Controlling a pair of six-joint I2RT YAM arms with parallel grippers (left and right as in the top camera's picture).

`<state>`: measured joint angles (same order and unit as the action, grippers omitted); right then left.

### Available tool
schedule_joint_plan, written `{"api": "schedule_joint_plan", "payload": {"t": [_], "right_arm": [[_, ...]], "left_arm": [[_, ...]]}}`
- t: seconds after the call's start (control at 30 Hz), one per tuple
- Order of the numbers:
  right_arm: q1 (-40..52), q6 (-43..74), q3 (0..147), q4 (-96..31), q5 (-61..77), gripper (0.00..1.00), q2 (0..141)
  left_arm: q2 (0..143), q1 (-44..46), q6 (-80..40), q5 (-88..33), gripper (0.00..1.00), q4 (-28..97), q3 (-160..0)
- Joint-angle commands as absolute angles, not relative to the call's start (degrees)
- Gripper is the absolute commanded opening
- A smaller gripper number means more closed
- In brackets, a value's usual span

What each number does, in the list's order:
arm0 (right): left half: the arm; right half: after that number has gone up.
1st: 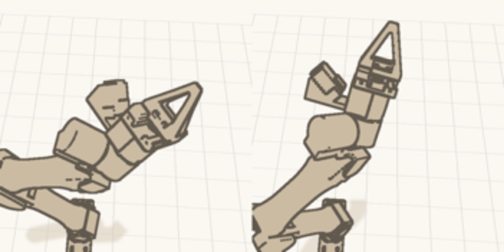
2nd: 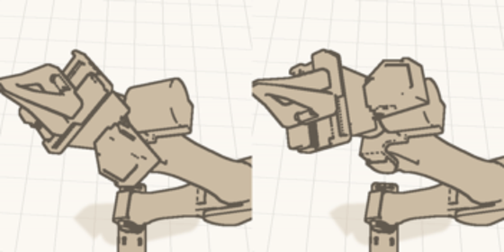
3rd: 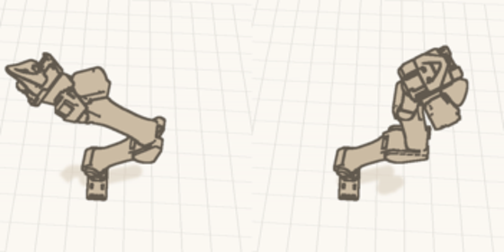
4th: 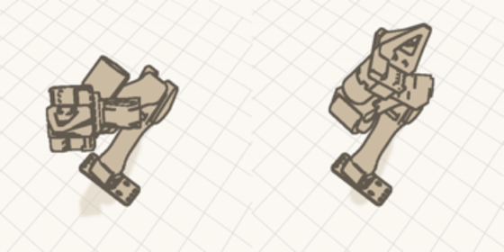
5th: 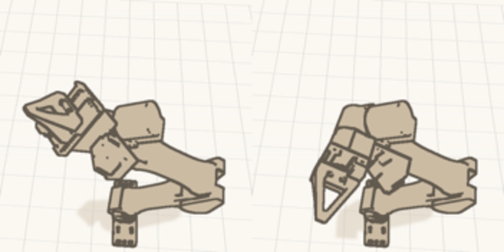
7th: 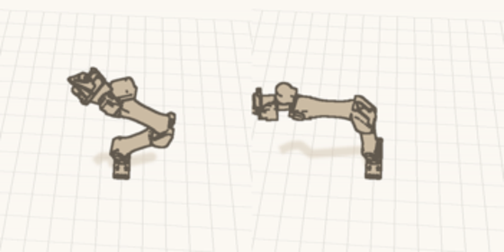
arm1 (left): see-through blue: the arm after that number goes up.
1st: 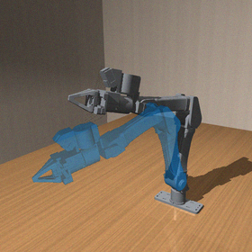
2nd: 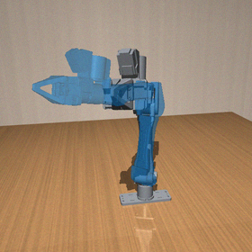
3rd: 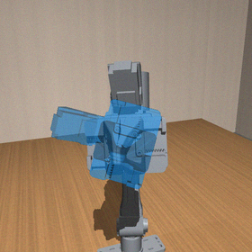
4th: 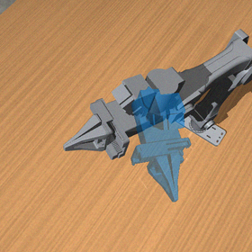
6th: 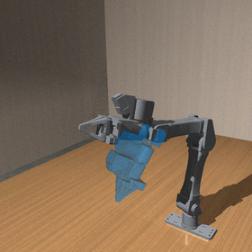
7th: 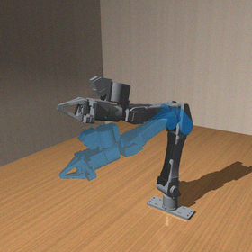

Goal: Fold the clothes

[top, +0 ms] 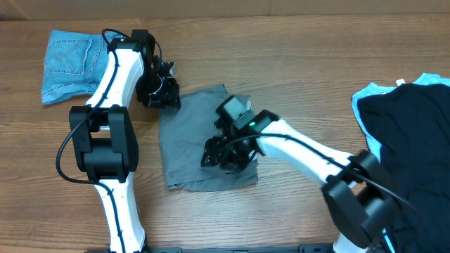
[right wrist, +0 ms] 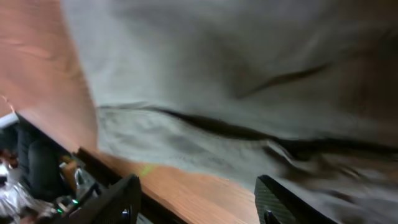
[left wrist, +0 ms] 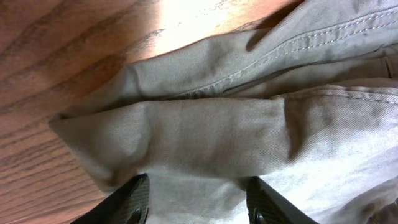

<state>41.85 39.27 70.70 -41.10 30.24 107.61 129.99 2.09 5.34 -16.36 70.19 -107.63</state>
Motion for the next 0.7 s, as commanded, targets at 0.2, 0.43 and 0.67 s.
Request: {"api": "schedule_joint_plan", "payload": {"t": [0.2, 0.43, 0.67], "right_arm": [[42.2, 50.5, 70.1, -40.1, 24.0, 0.48, 111.0], [42.2, 56.9, 64.8, -32.9, 25.4, 0.47, 114.3], [39.4, 53.5, 64.5, -35.8, 27.0, 0.04, 115.4]], "left_arm": [[129.4, 2.0, 6.0, -17.6, 0.54, 70.0, -108.5], [129.4, 1.8, 6.0, -17.6, 0.55, 70.2, -108.5], [129.4, 1.9, 6.0, -17.6, 0.55, 70.4, -108.5]]}}
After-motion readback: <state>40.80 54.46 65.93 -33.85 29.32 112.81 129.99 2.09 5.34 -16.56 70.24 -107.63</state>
